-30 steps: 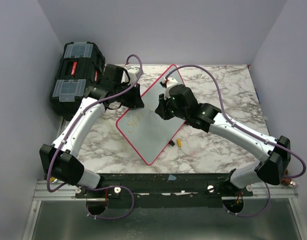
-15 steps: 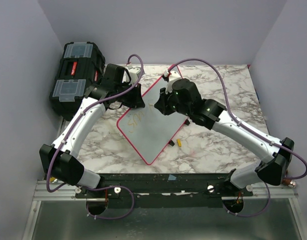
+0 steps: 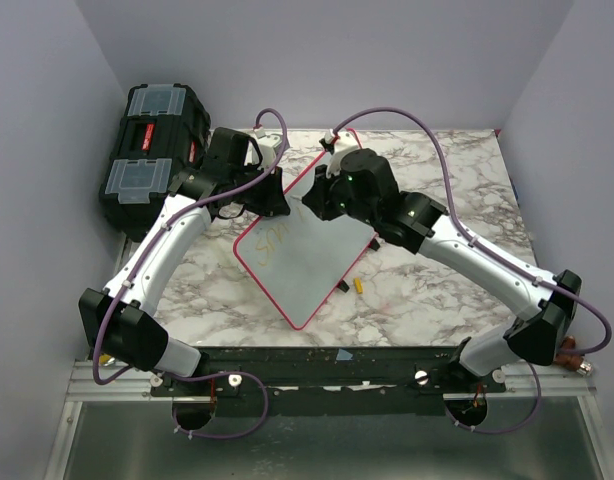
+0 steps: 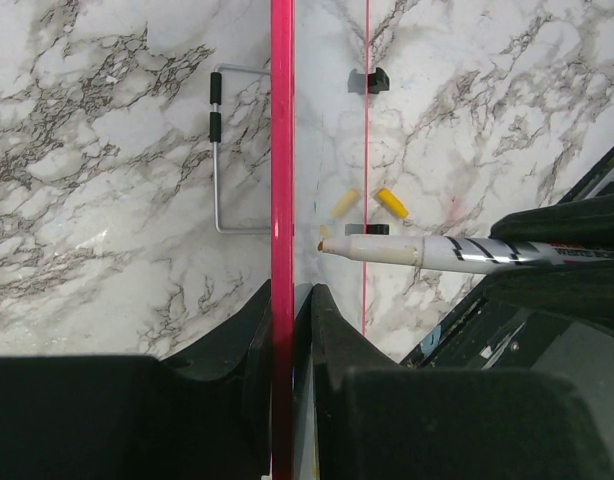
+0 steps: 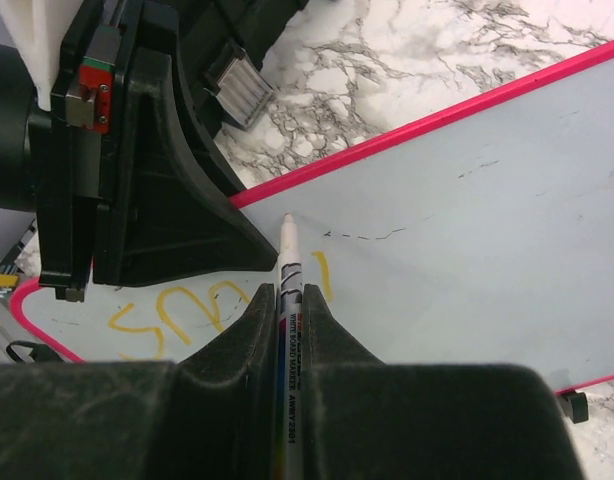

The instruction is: Write a sentence on the whiteboard

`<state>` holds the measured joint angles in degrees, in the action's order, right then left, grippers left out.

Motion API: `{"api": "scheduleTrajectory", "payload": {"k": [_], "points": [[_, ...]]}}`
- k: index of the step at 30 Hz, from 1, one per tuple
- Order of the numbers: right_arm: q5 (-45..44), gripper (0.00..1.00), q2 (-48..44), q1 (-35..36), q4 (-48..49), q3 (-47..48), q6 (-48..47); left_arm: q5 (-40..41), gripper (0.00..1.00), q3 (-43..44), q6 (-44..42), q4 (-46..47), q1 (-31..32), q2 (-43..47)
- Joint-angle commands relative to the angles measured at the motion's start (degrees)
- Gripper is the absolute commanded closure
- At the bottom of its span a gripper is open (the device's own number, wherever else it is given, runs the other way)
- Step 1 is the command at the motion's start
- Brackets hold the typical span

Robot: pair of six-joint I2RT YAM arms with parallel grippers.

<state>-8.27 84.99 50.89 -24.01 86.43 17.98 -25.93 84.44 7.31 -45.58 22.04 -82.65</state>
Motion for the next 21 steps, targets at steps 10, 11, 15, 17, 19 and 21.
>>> {"api": "scheduleTrajectory", "payload": {"k": [10, 11, 15, 17, 19, 21], "points": [[-0.25, 0.99, 2.73, -0.07, 2.74, -1.47, 0.17, 5.37, 1.0, -0.73, -5.82, 1.29, 0.1, 2.05], [-0.41, 0.99, 2.72, -0.09, 2.74, -1.84, 0.21, 5.37, 1.0, -0.74, -5.9, 1.29, 0.07, 2.06], [-1.06, 0.99, 2.64, -0.05, 2.39, -2.81, 0.19, 5.03, 1.0, -0.69, -5.82, 1.3, 0.09, 2.14], [-1.66, 0.99, 2.44, -0.08, 2.25, -3.37, 0.21, 4.75, 1.0, -0.31, -5.82, 1.33, 0.08, 2.23], [-2.29, 0.99, 2.37, -0.09, 2.13, -3.83, 0.3, 4.93, 1.0, 0.01, -5.82, 1.29, 0.1, 2.25], [-2.61, 0.99, 2.37, -0.09, 1.89, -3.9, 0.52, 5.2, 1.0, 0.19, -5.9, 1.29, 0.09, 2.23]]}}
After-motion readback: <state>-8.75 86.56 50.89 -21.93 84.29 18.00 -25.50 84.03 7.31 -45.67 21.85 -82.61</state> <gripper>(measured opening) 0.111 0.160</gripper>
